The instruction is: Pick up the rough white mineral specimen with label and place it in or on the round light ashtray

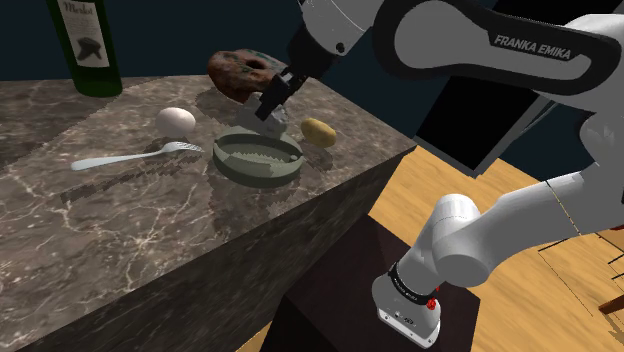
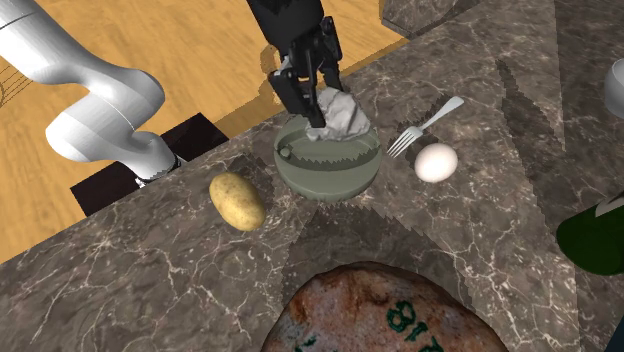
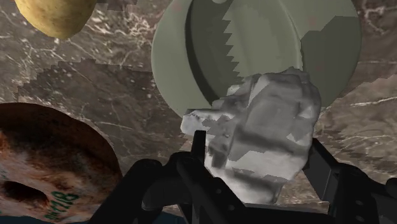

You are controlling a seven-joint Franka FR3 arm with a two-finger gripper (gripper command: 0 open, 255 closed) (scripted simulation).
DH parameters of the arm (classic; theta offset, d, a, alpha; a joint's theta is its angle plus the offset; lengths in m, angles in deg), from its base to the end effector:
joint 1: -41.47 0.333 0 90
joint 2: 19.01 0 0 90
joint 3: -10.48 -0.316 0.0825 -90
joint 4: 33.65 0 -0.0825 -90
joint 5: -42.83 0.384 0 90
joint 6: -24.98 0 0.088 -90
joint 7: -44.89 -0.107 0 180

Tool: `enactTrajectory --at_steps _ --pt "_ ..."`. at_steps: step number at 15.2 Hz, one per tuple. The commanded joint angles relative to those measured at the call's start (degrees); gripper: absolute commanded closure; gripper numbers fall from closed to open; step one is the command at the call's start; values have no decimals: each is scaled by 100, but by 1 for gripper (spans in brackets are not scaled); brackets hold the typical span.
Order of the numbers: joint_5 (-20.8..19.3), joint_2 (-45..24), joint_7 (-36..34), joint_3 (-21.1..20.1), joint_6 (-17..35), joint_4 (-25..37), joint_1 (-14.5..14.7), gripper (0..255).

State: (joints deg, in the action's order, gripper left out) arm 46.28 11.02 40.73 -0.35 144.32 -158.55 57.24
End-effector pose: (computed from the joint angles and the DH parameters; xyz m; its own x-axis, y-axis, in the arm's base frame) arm 0.3756 0.2110 0.6317 0.8511 0.3297 0.4086 0.3593 -0.9332 0.0046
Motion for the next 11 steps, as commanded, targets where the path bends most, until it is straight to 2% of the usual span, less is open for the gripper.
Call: enactTrajectory --at_steps 1,6,8,11 --pt "-5 -8 3 9 -137 146 -4 255" --pt "-25 -85 1 22 -496 582 -20 255" --pt "7 190 -3 41 -700 513 13 255" --pt "21 252 -1 33 -479 230 24 255"
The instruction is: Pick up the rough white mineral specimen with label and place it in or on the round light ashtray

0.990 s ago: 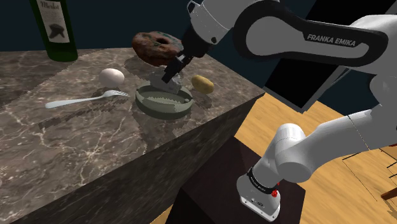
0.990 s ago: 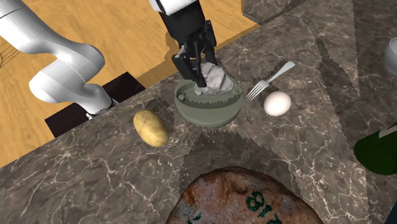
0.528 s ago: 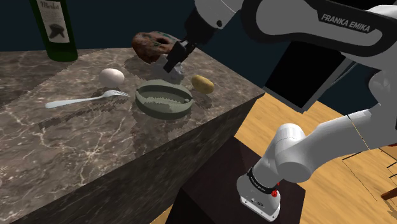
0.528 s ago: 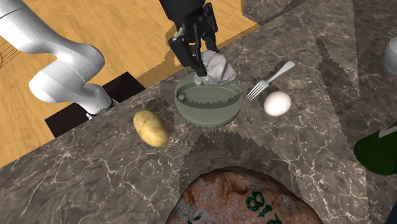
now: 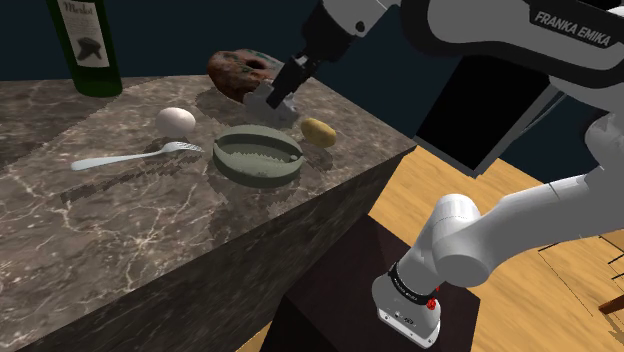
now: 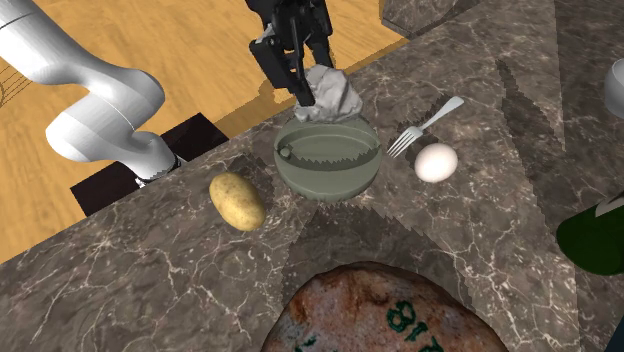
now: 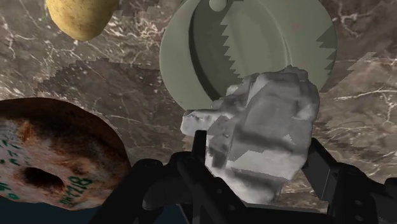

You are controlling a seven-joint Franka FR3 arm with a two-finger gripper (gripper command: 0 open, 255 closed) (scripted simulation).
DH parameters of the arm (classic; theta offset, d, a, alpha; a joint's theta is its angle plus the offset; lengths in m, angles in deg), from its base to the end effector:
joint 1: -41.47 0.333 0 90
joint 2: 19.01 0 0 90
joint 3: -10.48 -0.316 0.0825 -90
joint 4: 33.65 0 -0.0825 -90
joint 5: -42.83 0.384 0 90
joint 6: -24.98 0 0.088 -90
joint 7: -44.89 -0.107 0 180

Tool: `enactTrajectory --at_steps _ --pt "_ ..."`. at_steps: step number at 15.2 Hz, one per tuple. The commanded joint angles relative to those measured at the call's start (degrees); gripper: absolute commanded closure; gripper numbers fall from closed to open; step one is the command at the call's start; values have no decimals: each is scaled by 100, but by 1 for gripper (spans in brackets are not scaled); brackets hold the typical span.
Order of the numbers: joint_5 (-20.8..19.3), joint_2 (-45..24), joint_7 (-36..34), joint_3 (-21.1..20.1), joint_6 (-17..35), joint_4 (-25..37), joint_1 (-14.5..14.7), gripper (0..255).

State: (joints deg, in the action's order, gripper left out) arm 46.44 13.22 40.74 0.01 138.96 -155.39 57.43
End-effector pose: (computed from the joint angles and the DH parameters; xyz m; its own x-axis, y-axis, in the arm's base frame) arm 0.3582 0.2057 0.6642 0.8511 0.3297 0.4085 0.3593 -0.9332 0.0045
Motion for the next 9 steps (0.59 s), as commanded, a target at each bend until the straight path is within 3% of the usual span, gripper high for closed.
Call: enactTrajectory --at_steps 1,9 --pt "11 49 -2 -6 130 -176 9 255" --pt "46 152 -3 -38 724 -872 37 255"
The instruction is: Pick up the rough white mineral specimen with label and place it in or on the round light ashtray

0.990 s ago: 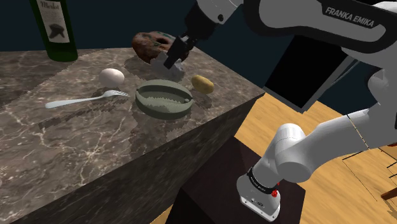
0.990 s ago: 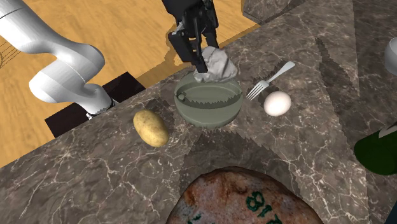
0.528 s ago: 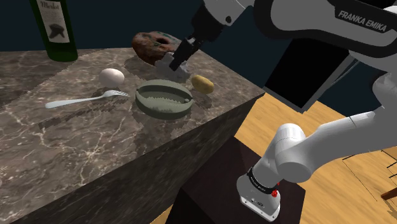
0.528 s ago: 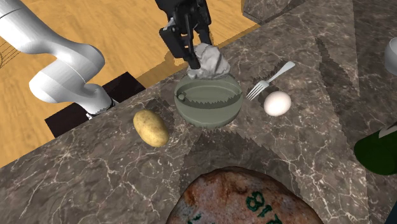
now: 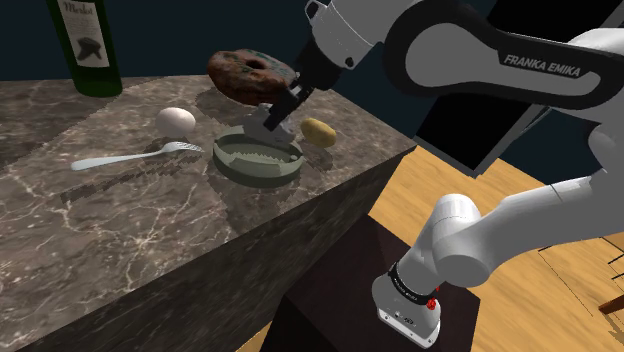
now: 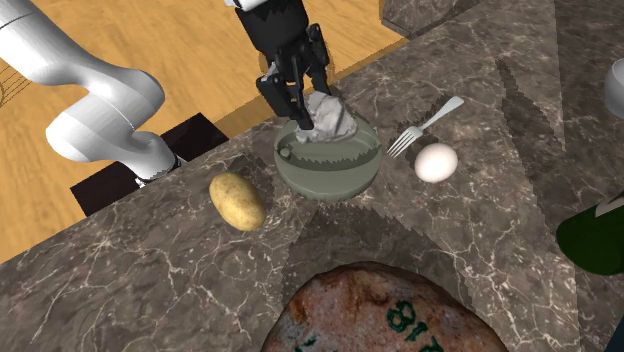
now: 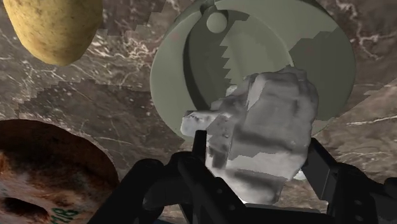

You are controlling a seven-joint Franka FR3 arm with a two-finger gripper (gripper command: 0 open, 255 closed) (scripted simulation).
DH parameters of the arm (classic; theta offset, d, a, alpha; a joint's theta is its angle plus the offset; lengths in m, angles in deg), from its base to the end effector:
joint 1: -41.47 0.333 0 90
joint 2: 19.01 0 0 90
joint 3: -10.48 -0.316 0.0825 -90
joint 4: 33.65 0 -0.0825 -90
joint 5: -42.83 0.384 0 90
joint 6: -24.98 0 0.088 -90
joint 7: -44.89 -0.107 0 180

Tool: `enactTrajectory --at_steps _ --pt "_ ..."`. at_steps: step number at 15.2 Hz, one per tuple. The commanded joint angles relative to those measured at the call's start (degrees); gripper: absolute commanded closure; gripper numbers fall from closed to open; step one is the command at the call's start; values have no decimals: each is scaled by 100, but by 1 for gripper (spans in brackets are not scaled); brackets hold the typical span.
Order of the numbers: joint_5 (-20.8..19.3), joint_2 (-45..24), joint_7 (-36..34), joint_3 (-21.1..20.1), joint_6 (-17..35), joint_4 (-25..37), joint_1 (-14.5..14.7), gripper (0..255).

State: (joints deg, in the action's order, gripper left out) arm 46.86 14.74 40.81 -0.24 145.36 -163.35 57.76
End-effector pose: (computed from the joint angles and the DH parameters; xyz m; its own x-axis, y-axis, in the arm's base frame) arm 0.3570 0.2047 0.6177 0.8514 0.3298 0.4078 0.3593 -0.9332 0.0046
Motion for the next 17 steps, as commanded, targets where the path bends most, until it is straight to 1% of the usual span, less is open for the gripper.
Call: enactTrajectory --at_steps 1,3,10,11,16,17 --pt "8 7 -10 -18 159 -159 7 255" --pt "16 18 -12 -28 310 -321 13 255" --pt "16 18 -12 -28 310 -321 13 255" --pt "16 18 -11 -28 310 -321 13 0" --pt "16 18 -12 -28 311 -322 13 0" --pt "19 102 -7 -9 111 -206 19 0"
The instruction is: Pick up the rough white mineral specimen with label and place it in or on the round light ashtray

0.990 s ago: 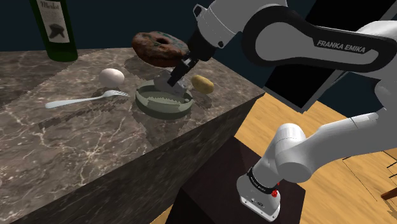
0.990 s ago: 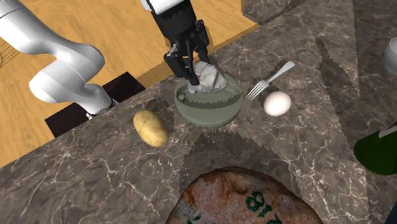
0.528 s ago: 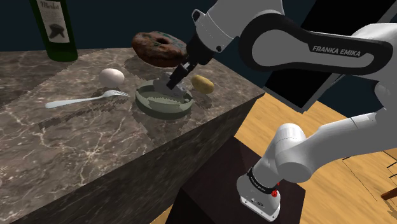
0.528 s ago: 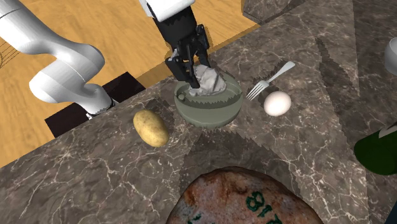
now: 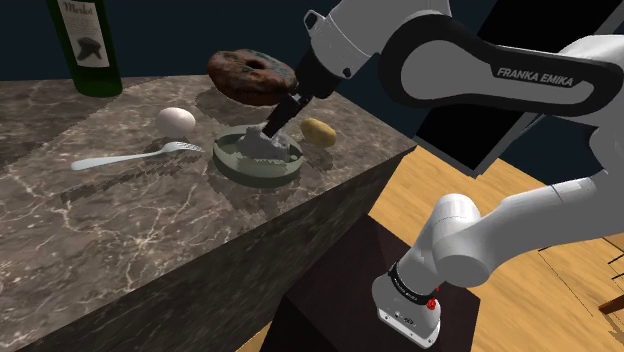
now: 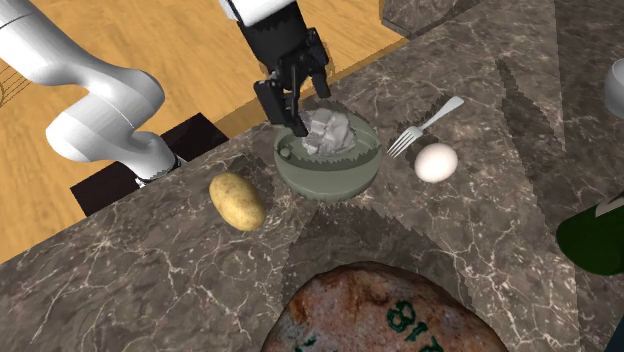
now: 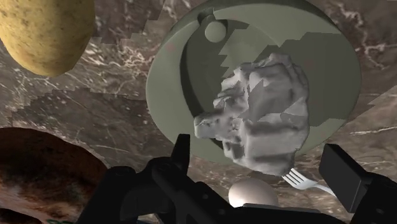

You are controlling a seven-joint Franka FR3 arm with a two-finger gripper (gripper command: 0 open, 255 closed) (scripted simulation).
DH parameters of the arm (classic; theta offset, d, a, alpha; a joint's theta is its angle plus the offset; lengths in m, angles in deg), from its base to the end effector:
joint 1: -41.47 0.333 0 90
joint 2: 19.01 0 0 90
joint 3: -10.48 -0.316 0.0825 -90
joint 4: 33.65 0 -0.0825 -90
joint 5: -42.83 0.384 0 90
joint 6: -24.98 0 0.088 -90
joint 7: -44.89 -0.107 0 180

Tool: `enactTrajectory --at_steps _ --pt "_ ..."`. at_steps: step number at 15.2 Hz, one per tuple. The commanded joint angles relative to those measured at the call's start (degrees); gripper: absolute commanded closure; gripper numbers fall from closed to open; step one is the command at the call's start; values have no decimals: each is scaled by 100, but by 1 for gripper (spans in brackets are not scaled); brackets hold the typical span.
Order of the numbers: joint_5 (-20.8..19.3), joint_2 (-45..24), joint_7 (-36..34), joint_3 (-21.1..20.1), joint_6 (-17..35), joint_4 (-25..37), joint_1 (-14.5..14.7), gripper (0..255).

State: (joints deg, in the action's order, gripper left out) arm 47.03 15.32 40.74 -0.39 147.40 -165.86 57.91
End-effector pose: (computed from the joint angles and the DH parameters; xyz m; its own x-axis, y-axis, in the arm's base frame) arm 0.3550 0.2045 0.6036 0.8508 0.3294 0.4095 0.3592 -0.9332 0.0044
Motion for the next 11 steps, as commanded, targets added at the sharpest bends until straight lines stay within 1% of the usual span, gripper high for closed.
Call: enactTrajectory --at_steps 1,3,11 --pt "3 121 3 25 -292 168 10 0" --pt "2 236 7 56 -645 405 18 0" --pt "1 236 6 56 -645 405 19 0"
